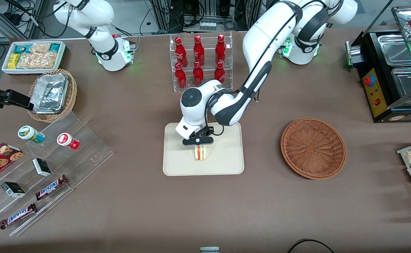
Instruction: Place sandwich from basket to tray
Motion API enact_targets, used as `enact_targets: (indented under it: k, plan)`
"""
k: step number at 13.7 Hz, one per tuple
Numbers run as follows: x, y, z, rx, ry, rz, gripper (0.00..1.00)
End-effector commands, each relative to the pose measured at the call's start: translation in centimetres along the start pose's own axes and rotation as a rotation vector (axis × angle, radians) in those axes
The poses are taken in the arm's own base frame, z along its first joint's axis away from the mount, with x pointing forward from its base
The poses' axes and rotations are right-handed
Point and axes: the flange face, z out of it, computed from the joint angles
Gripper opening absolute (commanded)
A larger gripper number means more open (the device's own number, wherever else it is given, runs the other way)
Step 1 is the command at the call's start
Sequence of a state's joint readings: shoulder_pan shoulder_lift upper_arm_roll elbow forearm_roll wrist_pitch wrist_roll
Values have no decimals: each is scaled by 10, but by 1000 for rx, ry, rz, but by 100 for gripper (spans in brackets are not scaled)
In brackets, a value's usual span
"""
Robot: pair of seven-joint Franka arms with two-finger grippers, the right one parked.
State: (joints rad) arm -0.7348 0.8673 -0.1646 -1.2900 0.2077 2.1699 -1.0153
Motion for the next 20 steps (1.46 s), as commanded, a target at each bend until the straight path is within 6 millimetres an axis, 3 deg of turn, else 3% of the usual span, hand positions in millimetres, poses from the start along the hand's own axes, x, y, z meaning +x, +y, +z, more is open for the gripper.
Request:
enact_targets:
  k: [1, 3, 6, 7, 12, 13, 15, 16, 20]
  plan:
    - [6, 4, -21, 2, 27, -3, 100]
    - [14, -9, -66, 31, 12, -31, 100]
    - [24, -38, -159, 16, -1, -90, 100]
    - [34, -58, -188, 13, -1, -125, 100]
    - [27, -157, -330, 103, -53, -217, 100]
    - [36, -192, -346, 121, -74, -262, 100]
    - [27, -235, -372, 130, -75, -217, 100]
    - [30, -272, -378, 137, -72, -228, 100]
    - [47, -376, -386, 146, -97, -170, 100]
